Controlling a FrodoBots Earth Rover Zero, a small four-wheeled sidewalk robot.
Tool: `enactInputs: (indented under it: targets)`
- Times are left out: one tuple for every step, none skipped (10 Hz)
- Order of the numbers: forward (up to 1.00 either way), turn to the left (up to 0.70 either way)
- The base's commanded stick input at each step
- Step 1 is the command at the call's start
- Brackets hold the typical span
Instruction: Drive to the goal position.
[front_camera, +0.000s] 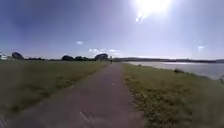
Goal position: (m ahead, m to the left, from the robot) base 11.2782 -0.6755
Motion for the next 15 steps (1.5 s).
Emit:
enactInputs:
  targets:
    - [0.7, 0.0]
    - [0.7, 0.0]
    - [0.7, 0.0]
    - [0.7, 0.0]
    - [0.7, 0.0]
    - [0.7, 0.0]
    - [0.7, 0.0]
    - [0.7, 0.0]
    - [0.7, 0.0]
    - [0.7, 0.0]
    - [0.7, 0.0]
    - [0.7, 0.0]
    - [0.7, 0.0]
    - [0.7, 0.0]
    - [0.7, 0.0]
